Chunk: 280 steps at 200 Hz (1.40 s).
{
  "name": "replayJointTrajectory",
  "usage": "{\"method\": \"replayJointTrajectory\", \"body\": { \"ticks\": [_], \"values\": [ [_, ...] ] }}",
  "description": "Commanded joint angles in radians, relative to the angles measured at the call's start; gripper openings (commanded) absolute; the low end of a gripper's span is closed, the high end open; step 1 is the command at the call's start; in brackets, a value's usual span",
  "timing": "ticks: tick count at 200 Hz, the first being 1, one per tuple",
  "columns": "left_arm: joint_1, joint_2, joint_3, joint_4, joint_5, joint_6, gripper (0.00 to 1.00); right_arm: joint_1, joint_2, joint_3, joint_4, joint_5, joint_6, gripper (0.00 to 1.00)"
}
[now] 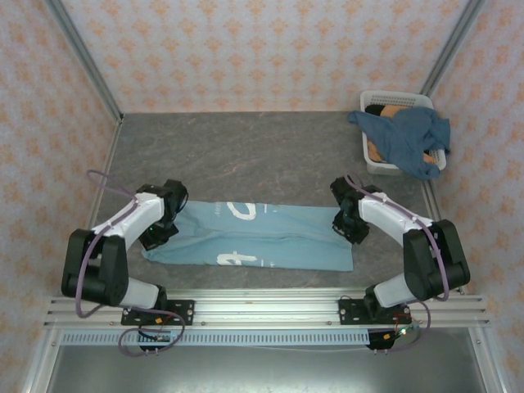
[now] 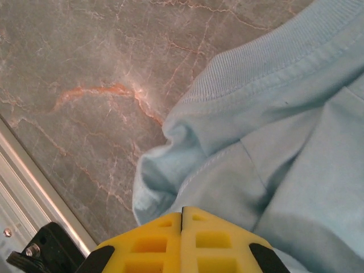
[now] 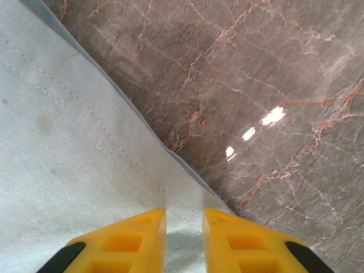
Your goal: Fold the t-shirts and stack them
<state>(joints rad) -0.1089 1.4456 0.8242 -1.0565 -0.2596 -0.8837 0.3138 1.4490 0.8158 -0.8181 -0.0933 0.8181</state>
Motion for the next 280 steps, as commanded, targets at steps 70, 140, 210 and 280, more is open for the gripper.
{"method": "replayJointTrajectory", "body": {
  "ticks": [70, 140, 210, 280],
  "values": [
    [0.043, 0.154, 0.111, 0.067, -0.127, 0.092, 0.48, 0.006, -0.113, 0.021, -0.052, 0.055, -0.056, 0.28],
    [0.007, -0.199, 0.124, -0.090, 0.074, 0.001, 0.46, 0.007, -0.082, 0.098, 0.053, -0.044, -0.243, 0.32],
    [-0.034, -0.143, -0.102, 0.215, 0.414, -0.235, 0.27, 0.006, 0.182, 0.199, 0.044, -0.055, -0.329, 0.28],
    [-0.005, 0.312, 0.163, 0.311, 0.354, -0.112, 0.23, -0.009, 0.298, 0.217, -0.026, 0.033, -0.186, 0.29]
  ]
}}
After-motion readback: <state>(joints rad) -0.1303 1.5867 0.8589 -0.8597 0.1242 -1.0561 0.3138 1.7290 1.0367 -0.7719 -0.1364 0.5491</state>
